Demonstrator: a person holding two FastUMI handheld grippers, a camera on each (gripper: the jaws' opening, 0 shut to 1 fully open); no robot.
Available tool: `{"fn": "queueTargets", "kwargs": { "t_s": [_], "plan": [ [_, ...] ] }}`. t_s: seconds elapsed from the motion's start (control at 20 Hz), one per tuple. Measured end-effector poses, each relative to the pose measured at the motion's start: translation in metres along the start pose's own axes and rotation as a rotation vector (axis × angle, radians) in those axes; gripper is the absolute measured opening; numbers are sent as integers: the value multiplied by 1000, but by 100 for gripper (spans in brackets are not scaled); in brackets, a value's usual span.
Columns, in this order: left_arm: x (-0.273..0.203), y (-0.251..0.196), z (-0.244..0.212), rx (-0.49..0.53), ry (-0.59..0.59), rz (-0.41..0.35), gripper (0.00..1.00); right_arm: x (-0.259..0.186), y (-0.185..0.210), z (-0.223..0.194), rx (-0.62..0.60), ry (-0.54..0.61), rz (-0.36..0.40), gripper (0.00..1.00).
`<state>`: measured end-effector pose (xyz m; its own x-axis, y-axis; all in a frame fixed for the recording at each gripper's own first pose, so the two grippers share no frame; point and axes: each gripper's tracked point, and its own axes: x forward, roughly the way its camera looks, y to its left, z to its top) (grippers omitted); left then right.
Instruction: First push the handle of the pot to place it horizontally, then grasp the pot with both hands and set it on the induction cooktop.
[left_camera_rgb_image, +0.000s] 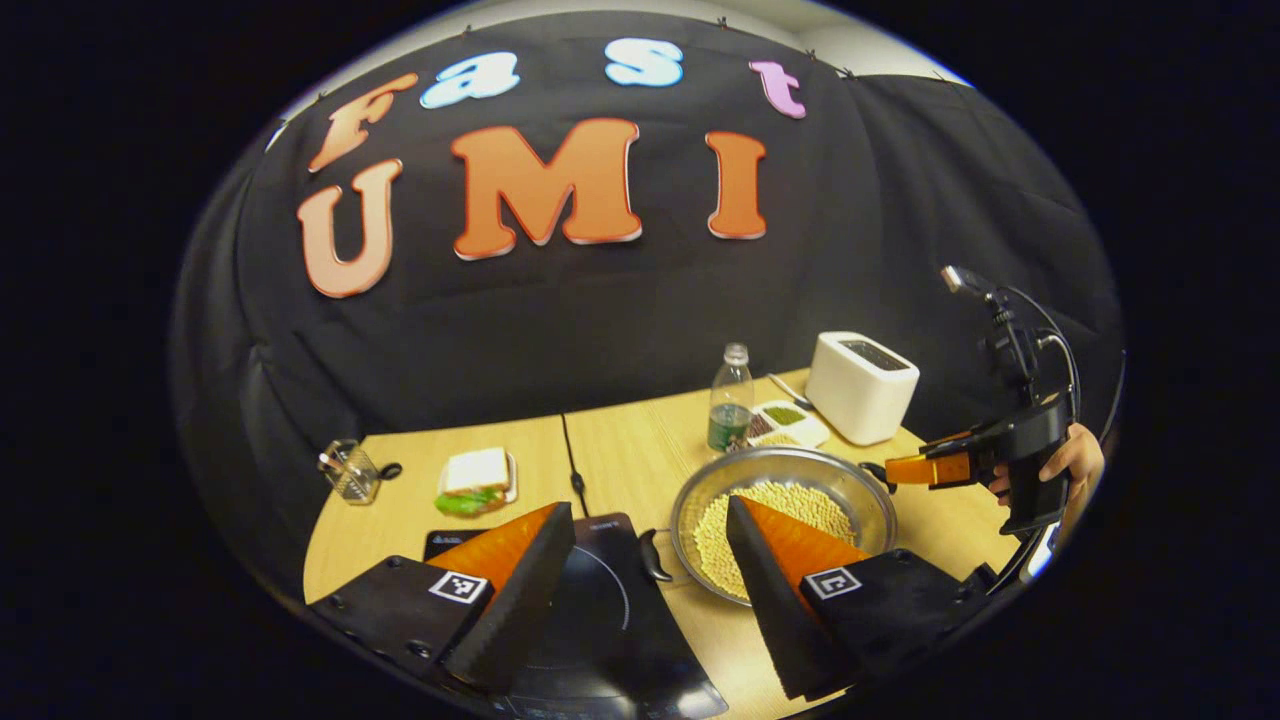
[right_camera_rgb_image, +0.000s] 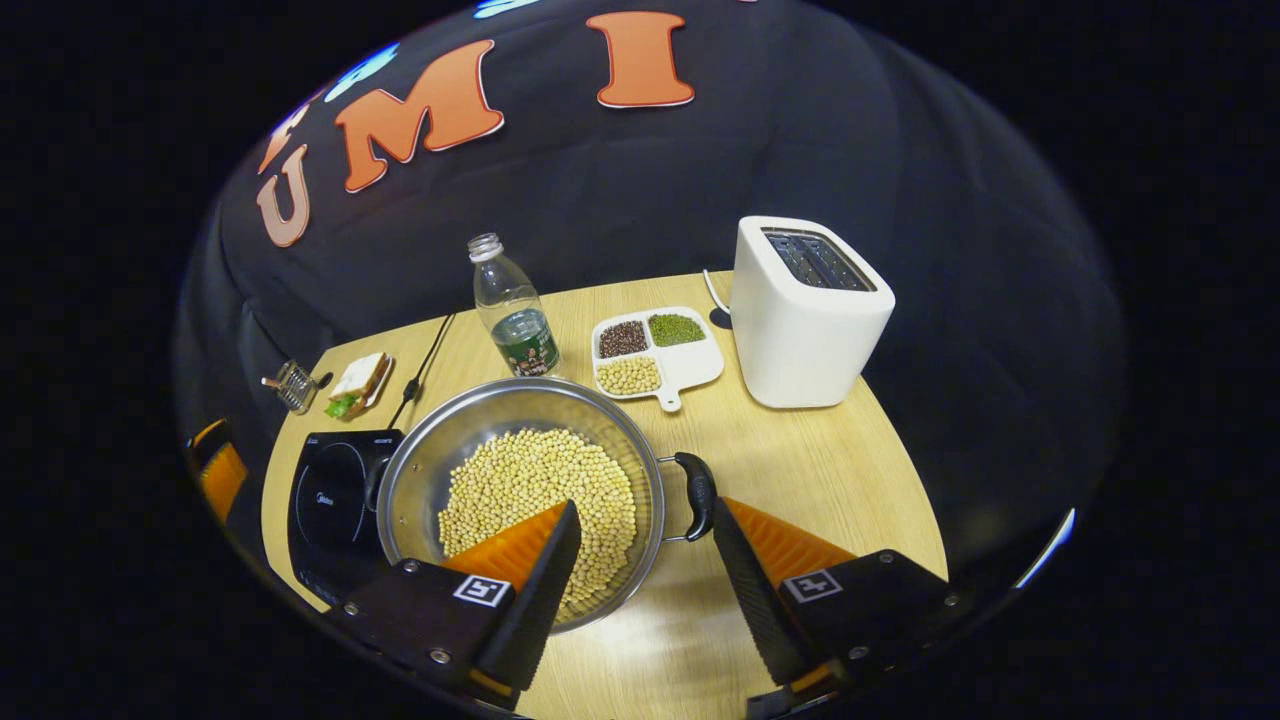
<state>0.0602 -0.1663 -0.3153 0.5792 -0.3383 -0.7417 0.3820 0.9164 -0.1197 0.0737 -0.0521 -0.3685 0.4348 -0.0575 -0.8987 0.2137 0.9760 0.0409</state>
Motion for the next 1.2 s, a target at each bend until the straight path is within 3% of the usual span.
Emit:
{"fn": "queueTargets", "kwargs": {
  "t_s": [0.3, 0.35, 0.5, 0.7, 0.75, 0.8, 0.9, 1.2],
  "plan": [
    [48, -13, -39, -47, 189, -45, 98, 14, -3, -4, -12, 25, -10, 84],
    [52, -16, -44, -54, 217, -50, 87, 18, -4, -4, -19, 29, -15, 84],
    [68, -14, -60, -58, 277, -41, 88, 26, -4, -7, -32, 43, -21, 84],
    [84, -7, -77, -52, 324, -10, 85, 38, -3, -14, -39, 64, -23, 84],
    [87, -9, -80, -61, 329, -14, 88, 40, -3, -15, -42, 67, -21, 84],
    [89, -13, -81, -74, 336, -25, 85, 43, -3, -17, -45, 69, -22, 85],
    [92, -16, -84, -86, 348, -31, 92, 45, -5, -19, -53, 73, -28, 84],
    [100, -25, -87, -90, 330, -48, 90, 53, -18, -27, -65, 85, -67, 85]
  ]
}}
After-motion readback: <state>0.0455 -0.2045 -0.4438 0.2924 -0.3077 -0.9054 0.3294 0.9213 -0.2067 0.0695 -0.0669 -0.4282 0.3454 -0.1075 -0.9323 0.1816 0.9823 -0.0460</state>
